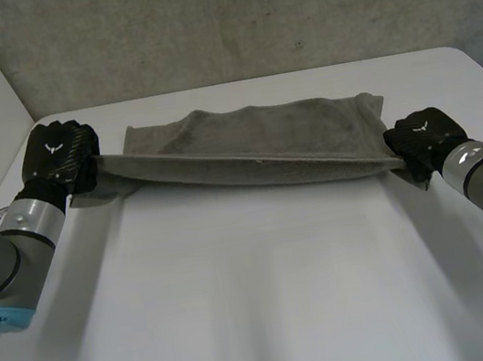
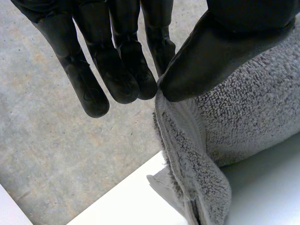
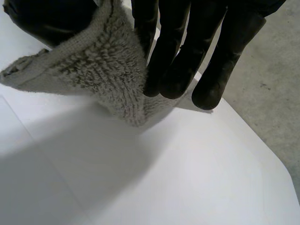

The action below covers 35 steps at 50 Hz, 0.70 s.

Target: Fold the towel.

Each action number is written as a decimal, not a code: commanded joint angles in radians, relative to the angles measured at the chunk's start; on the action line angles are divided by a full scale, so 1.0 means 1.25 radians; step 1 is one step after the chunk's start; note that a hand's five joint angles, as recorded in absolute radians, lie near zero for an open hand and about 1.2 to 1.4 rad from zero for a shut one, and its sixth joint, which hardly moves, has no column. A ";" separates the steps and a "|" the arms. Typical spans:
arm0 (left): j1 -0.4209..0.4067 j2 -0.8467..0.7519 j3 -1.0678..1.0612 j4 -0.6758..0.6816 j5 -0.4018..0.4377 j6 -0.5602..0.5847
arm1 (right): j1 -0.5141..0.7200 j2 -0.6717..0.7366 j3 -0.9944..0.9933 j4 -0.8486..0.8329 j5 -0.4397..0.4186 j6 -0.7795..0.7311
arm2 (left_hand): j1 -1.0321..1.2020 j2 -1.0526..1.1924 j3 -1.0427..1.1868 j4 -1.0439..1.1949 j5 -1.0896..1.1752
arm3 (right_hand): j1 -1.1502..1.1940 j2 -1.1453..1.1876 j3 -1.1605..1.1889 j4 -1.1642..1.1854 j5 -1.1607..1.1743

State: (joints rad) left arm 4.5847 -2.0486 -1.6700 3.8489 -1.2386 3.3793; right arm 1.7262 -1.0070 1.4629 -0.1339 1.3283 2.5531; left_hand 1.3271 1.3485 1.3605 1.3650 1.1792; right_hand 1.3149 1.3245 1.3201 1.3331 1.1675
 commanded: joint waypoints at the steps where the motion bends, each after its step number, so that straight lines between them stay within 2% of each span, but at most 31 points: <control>1: -0.006 0.031 -0.002 -0.028 0.001 0.001 | 0.002 -0.067 -0.025 0.075 -0.007 0.006 | 0.055 0.038 0.029 0.025 0.034 | 0.065 0.057 0.061 0.051 0.043; 8: -0.002 0.159 0.008 -0.138 0.001 -0.018 | -0.004 -0.184 -0.050 0.101 -0.007 0.004 | 0.055 0.038 0.029 0.025 0.034 | 0.065 0.057 0.061 0.051 0.043; 10: 0.004 0.233 0.013 -0.192 0.002 -0.064 | -0.020 -0.254 -0.054 0.101 -0.013 0.003 | 0.055 0.038 0.029 0.025 0.034 | 0.065 0.057 0.061 0.051 0.043; 14: 0.022 0.306 0.012 -0.223 0.009 -0.108 | -0.036 -0.315 -0.054 0.101 -0.021 0.004 | 0.055 0.038 0.029 0.025 0.034 | 0.065 0.057 0.061 0.051 0.043; 19: 0.043 0.386 0.002 -0.253 0.017 -0.148 | -0.042 -0.368 -0.052 0.119 -0.075 -0.013 | 0.055 0.038 0.029 0.025 0.034 | 0.065 0.057 0.061 0.051 0.043; 21: 0.046 0.424 -0.002 -0.285 0.025 -0.151 | -0.056 -0.397 -0.052 0.143 -0.126 -0.049 | 0.055 0.038 0.029 0.025 0.034 | 0.065 0.057 0.061 0.051 0.043; 24: 0.058 0.437 -0.011 -0.310 0.041 -0.150 | -0.084 -0.404 -0.051 0.167 -0.158 -0.106 | 0.055 0.038 0.029 0.025 0.034 | 0.065 0.057 0.061 0.051 0.043; 28: 0.076 0.433 -0.021 -0.317 0.065 -0.148 | -0.100 -0.392 -0.055 0.199 -0.168 -0.155 | 0.055 0.038 0.029 0.025 0.034 | 0.065 0.057 0.061 0.051 0.043; 32: 0.091 0.409 -0.035 -0.314 0.089 -0.148 | -0.103 -0.320 -0.065 0.240 -0.166 -0.199 | 0.055 0.038 0.029 0.025 0.034 | 0.065 0.057 0.061 0.051 0.043; 35: 0.090 0.346 -0.036 -0.313 0.094 -0.146 | -0.103 -0.277 -0.074 0.256 -0.167 -0.205 | 0.055 0.038 0.029 0.025 0.034 | 0.065 0.057 0.061 0.051 0.043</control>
State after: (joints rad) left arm 4.6868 -1.5210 -1.7046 3.4516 -1.1447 3.1919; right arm 1.6005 -1.4638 1.3896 0.1347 1.1158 2.3392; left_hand 1.3271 1.3504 1.3611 1.3650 1.1794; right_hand 1.3151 1.3246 1.3204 1.3334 1.1675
